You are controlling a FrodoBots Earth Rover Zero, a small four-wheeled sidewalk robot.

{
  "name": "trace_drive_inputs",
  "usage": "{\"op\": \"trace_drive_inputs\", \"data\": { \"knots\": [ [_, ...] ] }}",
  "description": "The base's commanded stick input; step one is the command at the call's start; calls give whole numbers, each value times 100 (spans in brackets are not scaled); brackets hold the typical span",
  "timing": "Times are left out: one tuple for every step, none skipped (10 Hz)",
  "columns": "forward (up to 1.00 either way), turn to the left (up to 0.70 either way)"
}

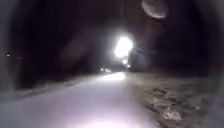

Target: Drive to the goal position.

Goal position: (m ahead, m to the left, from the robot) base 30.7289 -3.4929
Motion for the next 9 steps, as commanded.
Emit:
{"op": "trace_drive_inputs", "data": {
  "knots": [
    [100, 0],
    [100, 0],
    [100, 0],
    [100, 0],
    [100, 0],
    [100, 0],
    [100, 0],
    [100, 0],
    [100, 0]
  ]
}}
